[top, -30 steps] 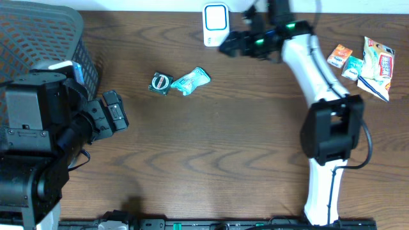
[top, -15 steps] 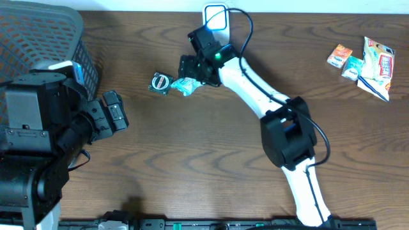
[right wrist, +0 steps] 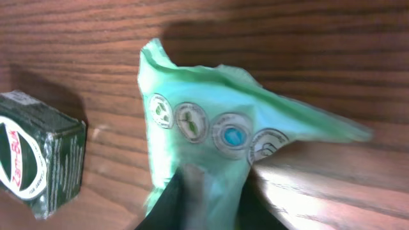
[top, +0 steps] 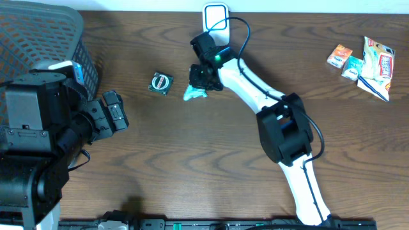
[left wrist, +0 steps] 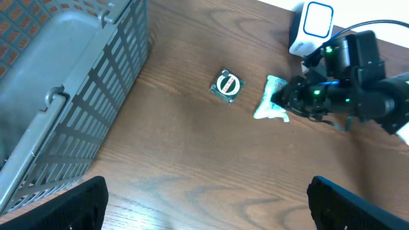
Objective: Scan the item barcode
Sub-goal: 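Move right gripper to the pale green wipes pack and grasp it, then lift the green wipes pack and hold it toward the scanner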
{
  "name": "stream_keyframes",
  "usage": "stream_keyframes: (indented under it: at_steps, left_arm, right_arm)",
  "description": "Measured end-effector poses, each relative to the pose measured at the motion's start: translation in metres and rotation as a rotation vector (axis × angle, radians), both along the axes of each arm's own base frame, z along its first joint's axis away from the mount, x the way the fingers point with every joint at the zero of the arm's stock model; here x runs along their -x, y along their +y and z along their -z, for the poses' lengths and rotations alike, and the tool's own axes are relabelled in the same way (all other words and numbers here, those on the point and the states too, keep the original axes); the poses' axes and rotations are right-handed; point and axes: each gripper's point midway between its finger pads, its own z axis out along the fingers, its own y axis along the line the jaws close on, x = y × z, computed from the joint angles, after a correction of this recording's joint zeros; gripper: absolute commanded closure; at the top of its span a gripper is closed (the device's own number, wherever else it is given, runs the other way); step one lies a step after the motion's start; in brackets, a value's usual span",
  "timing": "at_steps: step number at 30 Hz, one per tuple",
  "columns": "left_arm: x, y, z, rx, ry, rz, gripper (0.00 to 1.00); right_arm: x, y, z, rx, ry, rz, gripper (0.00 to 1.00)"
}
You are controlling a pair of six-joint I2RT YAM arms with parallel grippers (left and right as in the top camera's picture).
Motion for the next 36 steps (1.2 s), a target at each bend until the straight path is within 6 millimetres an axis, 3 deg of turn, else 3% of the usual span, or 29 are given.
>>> stream_keyframes:
  at_steps: [8,13,14,15,16,20,24,28,31,36]
  left_arm:
    - [0.000,0.000,0.000,0.000,0.000,0.000,0.02]
    - [0.000,0.000,0.000,0.000,0.000,0.000,0.02]
    - [0.000,0.000,0.000,0.000,0.000,0.000,0.02]
    - [0.000,0.000,0.000,0.000,0.000,0.000,0.02]
    - [0.000,0.000,0.000,0.000,0.000,0.000,0.02]
    - [0.000,0.000,0.000,0.000,0.000,0.000,0.02]
    - [0.000,0.000,0.000,0.000,0.000,0.000,0.02]
    - [0.000,0.000,0.000,0.000,0.000,0.000,0.02]
    - [0.000,0.000,0.000,0.000,0.000,0.000,0.02]
    - [0.000,0.000,0.000,0.000,0.000,0.000,0.02]
  right_arm:
    - [-0.003,-0.022,-0.017,-0.160,0.047,-0.168,0.99]
    - [0.011,-0.045,-0.051,-0.280,0.067,-0.322,0.99]
    - [0.019,-0.057,-0.057,-0.274,0.084,-0.346,0.90]
    - [0.022,-0.065,-0.059,-0.261,0.094,-0.355,0.72]
    - [0.028,-0.078,-0.057,-0.217,0.120,-0.354,0.41]
    - [0.032,-0.133,-0.036,0.070,0.162,-0.342,0.36]
    - [0.037,-0.153,-0.033,0.185,0.192,-0.330,0.38]
    - [0.032,-0.150,-0.041,0.216,0.161,-0.340,0.41]
    - [0.035,-0.127,-0.045,0.268,0.118,-0.403,0.41]
    - [0.059,-0.079,-0.047,0.544,0.018,-0.533,0.42]
